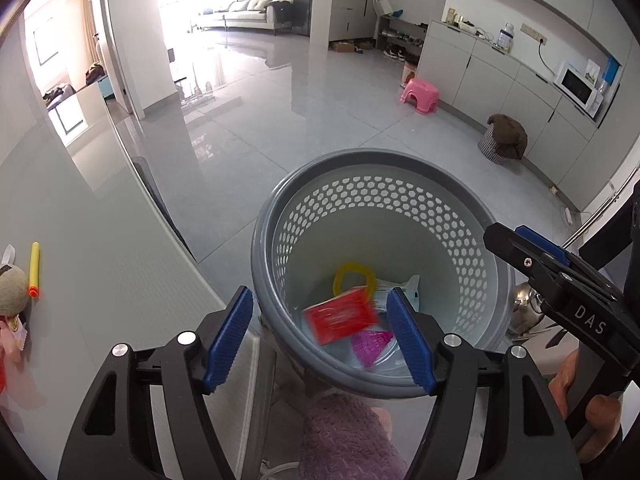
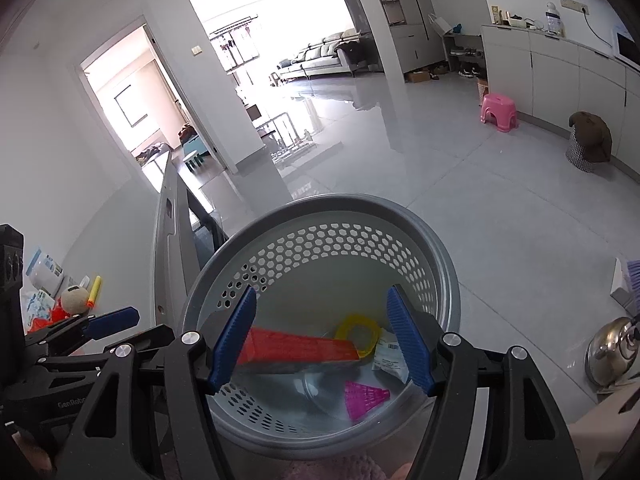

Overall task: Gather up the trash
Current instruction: 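Move both tools back over the table toward the red plastic bag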

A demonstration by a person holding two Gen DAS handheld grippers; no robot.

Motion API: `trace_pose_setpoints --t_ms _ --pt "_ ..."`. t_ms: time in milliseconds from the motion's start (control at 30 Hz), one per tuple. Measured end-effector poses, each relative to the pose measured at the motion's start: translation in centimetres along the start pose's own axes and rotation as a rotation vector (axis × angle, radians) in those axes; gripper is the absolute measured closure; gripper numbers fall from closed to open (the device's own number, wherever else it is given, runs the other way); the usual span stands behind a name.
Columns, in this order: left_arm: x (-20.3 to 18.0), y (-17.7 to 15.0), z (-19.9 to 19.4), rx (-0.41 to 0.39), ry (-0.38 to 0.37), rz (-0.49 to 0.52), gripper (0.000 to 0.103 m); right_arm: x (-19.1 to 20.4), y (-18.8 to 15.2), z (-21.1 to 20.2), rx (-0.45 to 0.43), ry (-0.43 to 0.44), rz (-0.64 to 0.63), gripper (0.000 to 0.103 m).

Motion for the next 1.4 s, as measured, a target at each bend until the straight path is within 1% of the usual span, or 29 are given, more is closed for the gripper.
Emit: trace_pose_setpoints --t_ms 267,367,600,733,800,900,967,1100,1267,1400 --pt "0.1 0.2 -1.0 -0.021 0.018 -0.011 0.032 0.4 -0.3 -0.8 -0.007 0.001 -0.007 0.036" --pt "0.4 0.2 -1.5 -0.035 0.036 -0.02 0.029 0.8 -0.3 -1.2 -0.011 0.002 -0.017 0.036" --pt "2.4 0.1 -3.4 -0.079 0.102 -0.062 0.022 2.6 -0.9 -1.7 -0.018 0.013 -0.054 0.035" --pt "4.1 -0.5 -4.7 -0.1 0.16 -0.091 0.019 3.9 -1.5 -1.7 -0.025 0.019 -0.082 0.031" --pt "4.9 -0.8 -5.4 -0.111 0.193 -0.102 0.014 4.6 -1.9 -1.7 -0.026 0.023 -0.099 0.029" --pt "6.3 -1.3 -6.5 -0.131 0.229 -0.13 0.011 6.3 -2.5 -1.8 -0.03 0.031 -0.132 0.027" --pt "7.2 -1.8 -7.2 -0.14 0.25 -0.146 0.01 7.4 -2.9 -1.9 -0.034 0.042 -0.152 0.024" --pt "9.1 -3.0 -8.5 -0.151 0.284 -0.183 0.007 9.7 -3.7 -1.8 -0.032 0.065 -0.197 0.022" --pt "12.1 -5.6 -10.0 -0.156 0.328 -0.239 0.006 12.4 -5.0 -1.2 -0.008 0.097 -0.237 0.02" --pt "14.4 -7.5 -10.7 -0.141 0.367 -0.288 0.006 14.7 -6.4 -0.7 0.015 0.119 -0.28 0.018"
Point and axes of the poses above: each gripper's, at about its wrist camera, not at the fingertips, and z roughly the way its jaws point, x to its left, y to its top, the point moved 8 cm from there along z, roughly the way its jaws point, and after that the axes turned 13 degrees about z, right-handed, at the moved point
